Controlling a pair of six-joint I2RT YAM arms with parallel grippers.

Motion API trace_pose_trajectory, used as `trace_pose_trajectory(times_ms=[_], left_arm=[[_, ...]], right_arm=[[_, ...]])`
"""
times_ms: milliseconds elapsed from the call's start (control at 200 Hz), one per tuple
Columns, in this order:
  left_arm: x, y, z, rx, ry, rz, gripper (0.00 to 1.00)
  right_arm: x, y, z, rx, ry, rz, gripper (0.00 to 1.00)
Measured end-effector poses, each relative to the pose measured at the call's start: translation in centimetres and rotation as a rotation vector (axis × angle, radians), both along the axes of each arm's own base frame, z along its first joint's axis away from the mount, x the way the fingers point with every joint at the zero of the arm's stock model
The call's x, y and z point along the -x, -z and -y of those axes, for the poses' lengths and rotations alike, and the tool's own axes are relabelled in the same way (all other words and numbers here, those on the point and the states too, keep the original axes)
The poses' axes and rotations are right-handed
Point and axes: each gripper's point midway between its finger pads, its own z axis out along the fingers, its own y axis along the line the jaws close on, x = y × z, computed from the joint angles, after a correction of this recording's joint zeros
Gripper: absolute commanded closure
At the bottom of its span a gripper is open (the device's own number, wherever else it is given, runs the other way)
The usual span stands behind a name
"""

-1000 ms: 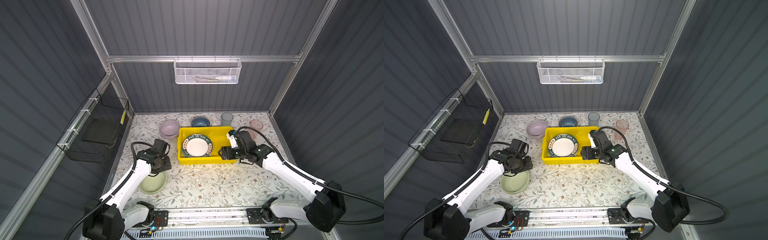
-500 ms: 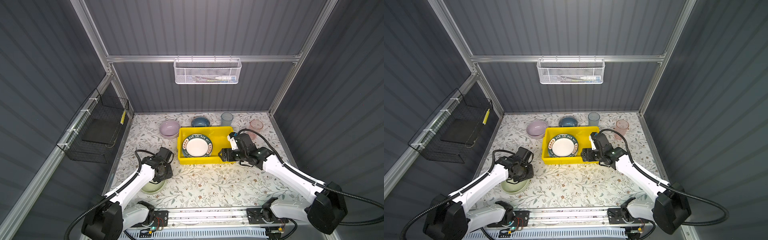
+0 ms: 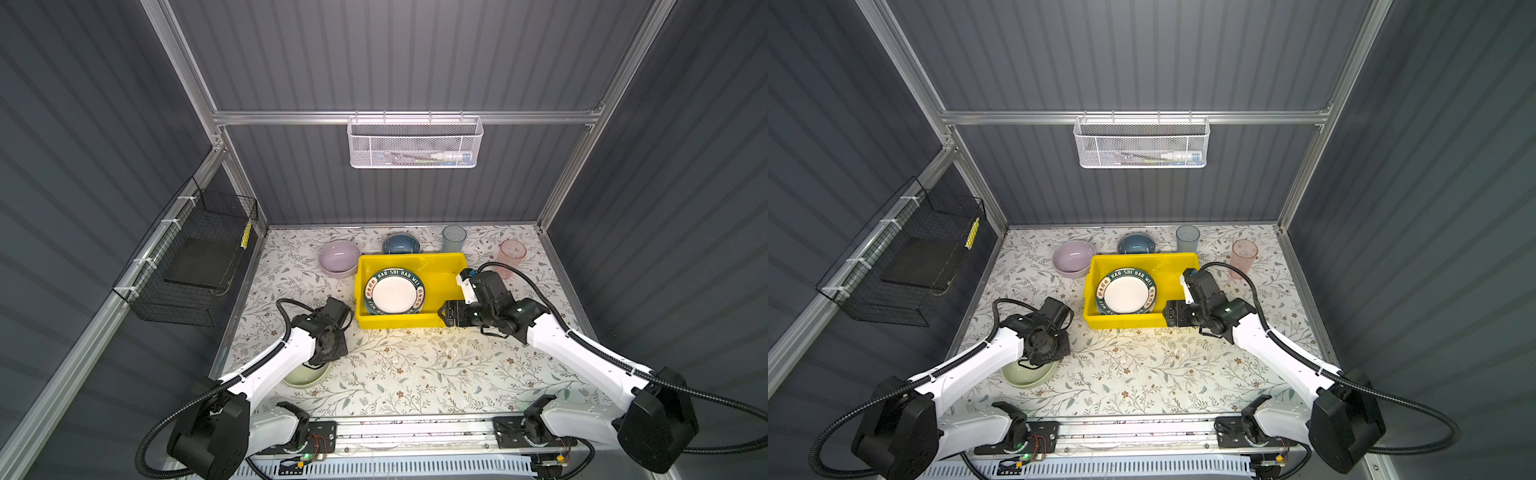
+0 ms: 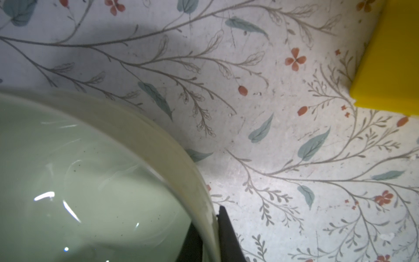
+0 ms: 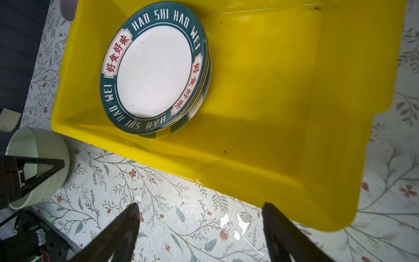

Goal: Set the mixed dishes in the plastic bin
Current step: 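Lower the left gripper onto the pale green bowl rim while the right draws back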

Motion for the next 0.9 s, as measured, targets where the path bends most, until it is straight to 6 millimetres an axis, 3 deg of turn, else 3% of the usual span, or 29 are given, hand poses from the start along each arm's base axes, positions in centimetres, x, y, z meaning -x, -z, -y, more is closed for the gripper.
trace_pose_trajectory(times_ms=[110,420,705,901], left_arm=[[0.0,0.0,0.0,-0.005,0.002,-0.001,1.0],[-0.2,-1.1,0.1,-0.02,0.028,-0.024,1.0],[-3.4,-5.9,2.1,0.016,0.098,0.05,1.0],[-4.9,-7.7,2.9,0.005,0.153,0.056,1.0]], right_arm=[[0.1,-0.1,0.0,-0.004,0.003,0.002,0.15],[1.2,0.3,0.8,-0.009,0.017,-0.005,0.14],[2.5,0.3,1.7,-0.027,0.04,0.001,0.14],[3.0,0.4,2.3,-0.026,0.056,0.002,0.14]])
